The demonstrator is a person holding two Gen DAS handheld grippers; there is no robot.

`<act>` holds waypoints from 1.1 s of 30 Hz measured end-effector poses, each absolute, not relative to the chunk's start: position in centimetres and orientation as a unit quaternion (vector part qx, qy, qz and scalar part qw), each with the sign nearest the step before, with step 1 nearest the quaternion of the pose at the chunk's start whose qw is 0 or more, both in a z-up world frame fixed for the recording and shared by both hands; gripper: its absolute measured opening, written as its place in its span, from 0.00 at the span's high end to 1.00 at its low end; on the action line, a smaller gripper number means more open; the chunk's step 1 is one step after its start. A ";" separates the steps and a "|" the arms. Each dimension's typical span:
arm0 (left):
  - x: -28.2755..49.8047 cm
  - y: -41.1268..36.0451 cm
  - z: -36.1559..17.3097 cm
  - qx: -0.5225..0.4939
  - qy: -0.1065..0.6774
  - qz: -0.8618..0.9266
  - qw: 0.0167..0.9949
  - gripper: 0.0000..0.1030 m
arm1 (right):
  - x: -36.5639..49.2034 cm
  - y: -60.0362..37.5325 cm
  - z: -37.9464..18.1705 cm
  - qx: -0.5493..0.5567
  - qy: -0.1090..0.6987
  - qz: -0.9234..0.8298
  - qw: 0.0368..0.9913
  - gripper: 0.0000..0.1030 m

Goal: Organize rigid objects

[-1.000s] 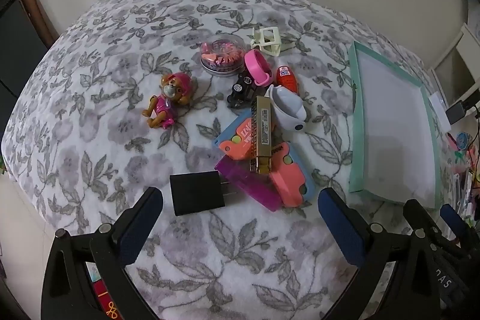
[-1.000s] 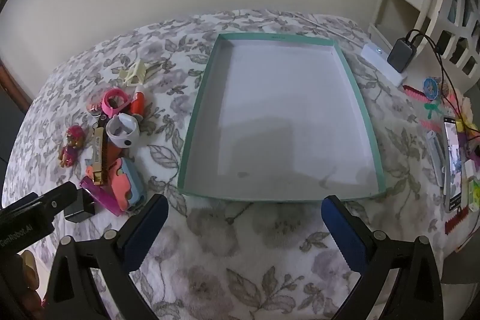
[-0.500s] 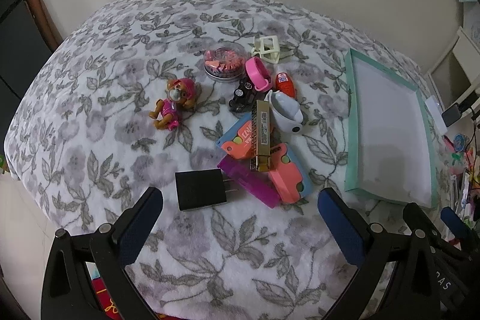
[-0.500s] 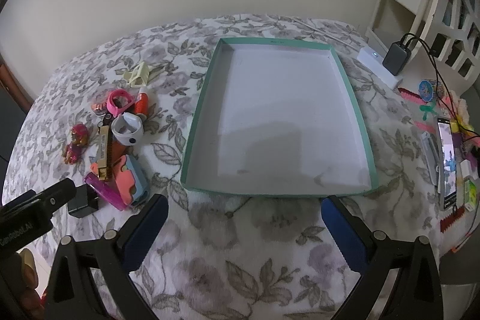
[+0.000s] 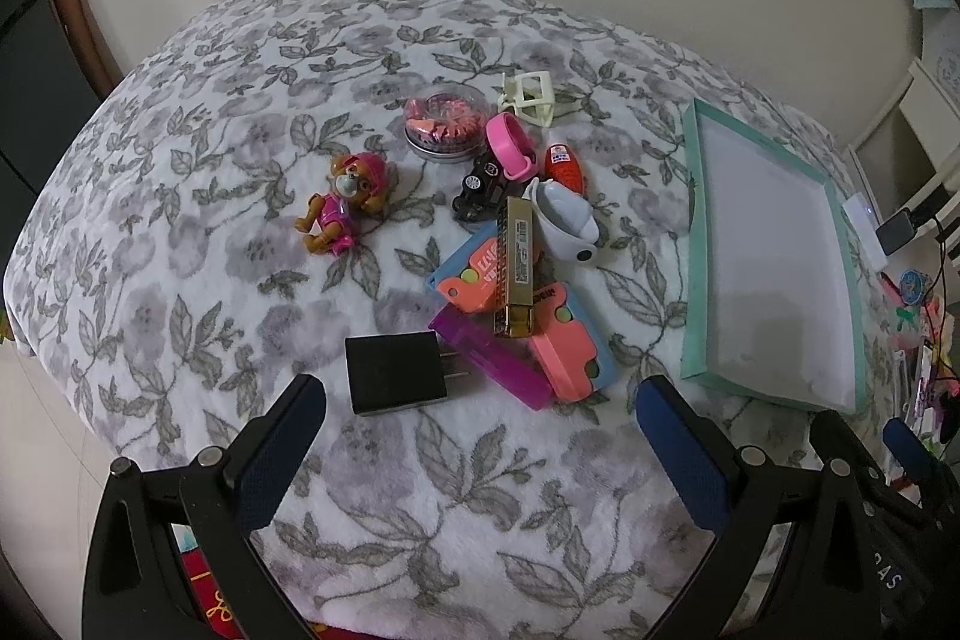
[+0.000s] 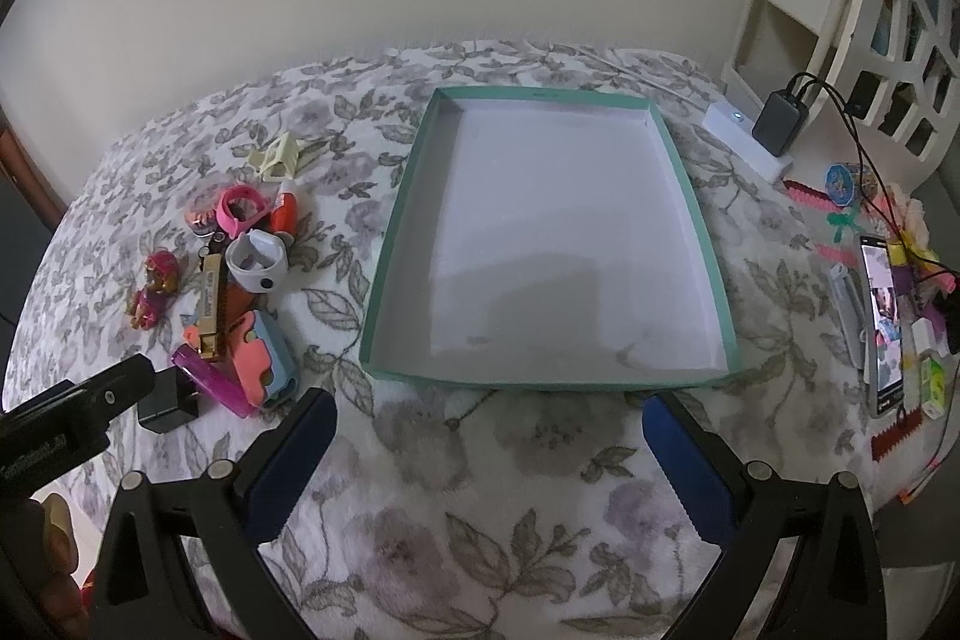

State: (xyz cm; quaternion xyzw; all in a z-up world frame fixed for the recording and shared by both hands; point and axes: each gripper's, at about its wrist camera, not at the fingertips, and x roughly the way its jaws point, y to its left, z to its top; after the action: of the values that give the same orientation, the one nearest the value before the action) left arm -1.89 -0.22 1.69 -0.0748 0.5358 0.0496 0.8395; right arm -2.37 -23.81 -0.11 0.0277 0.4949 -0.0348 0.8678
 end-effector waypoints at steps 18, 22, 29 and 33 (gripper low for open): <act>-1.7 0.4 1.4 -0.085 0.543 0.054 0.834 0.00 | -2.1 -22.9 0.1 0.014 0.490 -0.021 0.872 0.00; -1.5 0.9 1.3 -0.092 0.544 0.063 0.832 0.00 | -2.0 -22.6 0.1 0.010 0.489 -0.016 0.872 0.00; -0.8 3.6 1.5 -0.103 0.529 0.127 0.832 0.00 | -0.8 -21.1 0.6 0.021 0.480 0.019 0.877 0.00; -0.4 5.5 1.2 -0.124 0.527 0.150 0.827 0.00 | 0.2 -19.2 0.7 0.009 0.477 0.051 0.878 0.00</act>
State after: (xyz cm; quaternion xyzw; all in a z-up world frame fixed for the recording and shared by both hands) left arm -0.41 5.47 1.19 -0.1241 0.5268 0.1497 0.8275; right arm 0.16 -19.20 0.74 0.0090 0.4765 0.0505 0.8777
